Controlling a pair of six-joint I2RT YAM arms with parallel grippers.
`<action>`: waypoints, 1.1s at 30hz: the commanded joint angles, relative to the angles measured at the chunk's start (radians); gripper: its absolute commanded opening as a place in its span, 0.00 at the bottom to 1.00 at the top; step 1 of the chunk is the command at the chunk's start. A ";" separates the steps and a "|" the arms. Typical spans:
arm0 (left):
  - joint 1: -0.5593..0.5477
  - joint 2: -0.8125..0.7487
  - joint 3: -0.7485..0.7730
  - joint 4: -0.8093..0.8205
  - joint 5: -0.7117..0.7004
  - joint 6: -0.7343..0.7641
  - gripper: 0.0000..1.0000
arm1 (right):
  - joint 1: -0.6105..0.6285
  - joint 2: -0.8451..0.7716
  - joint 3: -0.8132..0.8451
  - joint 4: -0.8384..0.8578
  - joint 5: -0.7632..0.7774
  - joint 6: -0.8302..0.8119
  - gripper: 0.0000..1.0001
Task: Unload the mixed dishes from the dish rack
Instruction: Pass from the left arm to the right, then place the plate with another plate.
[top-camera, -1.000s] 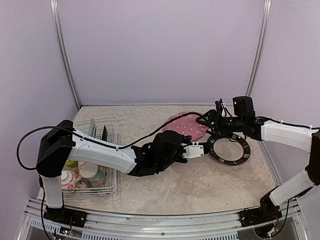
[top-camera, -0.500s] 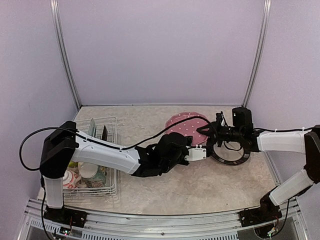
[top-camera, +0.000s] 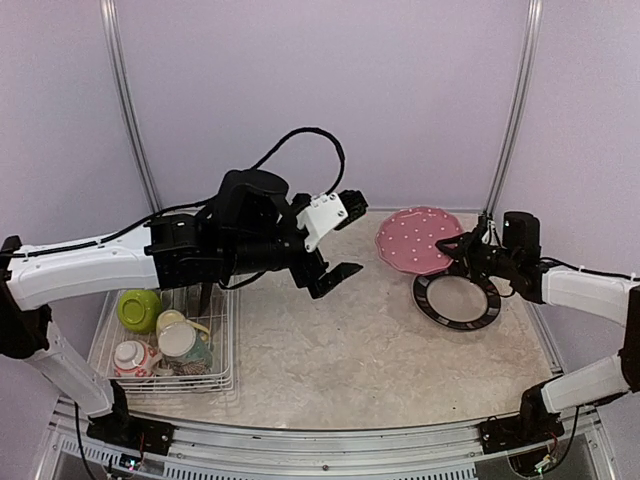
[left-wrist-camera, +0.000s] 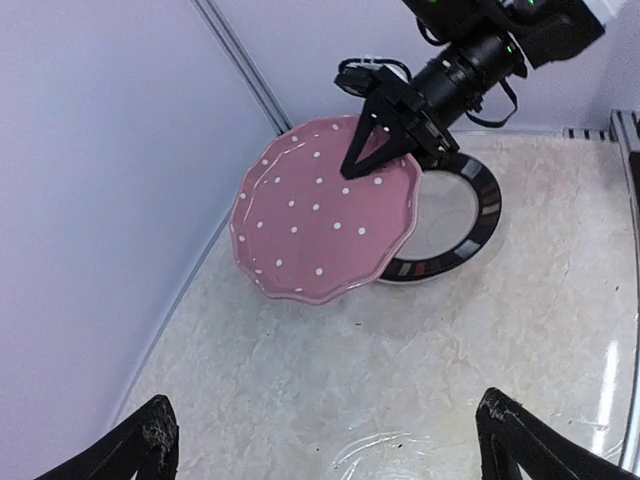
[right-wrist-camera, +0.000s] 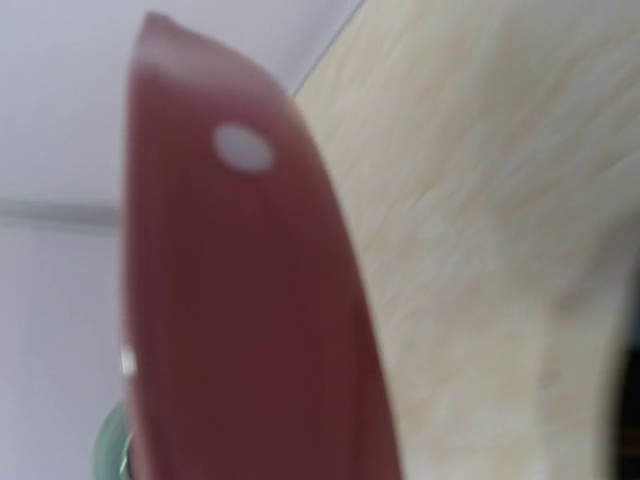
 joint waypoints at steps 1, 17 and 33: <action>0.138 -0.153 0.059 -0.124 0.366 -0.307 0.99 | -0.142 -0.194 -0.061 -0.118 0.014 -0.102 0.00; 0.596 -0.295 -0.026 -0.085 0.776 -0.843 0.99 | -0.449 -0.167 -0.104 -0.347 -0.164 -0.314 0.00; 0.707 -0.235 -0.017 -0.162 0.815 -0.912 0.99 | -0.448 -0.015 -0.039 -0.396 -0.166 -0.451 0.14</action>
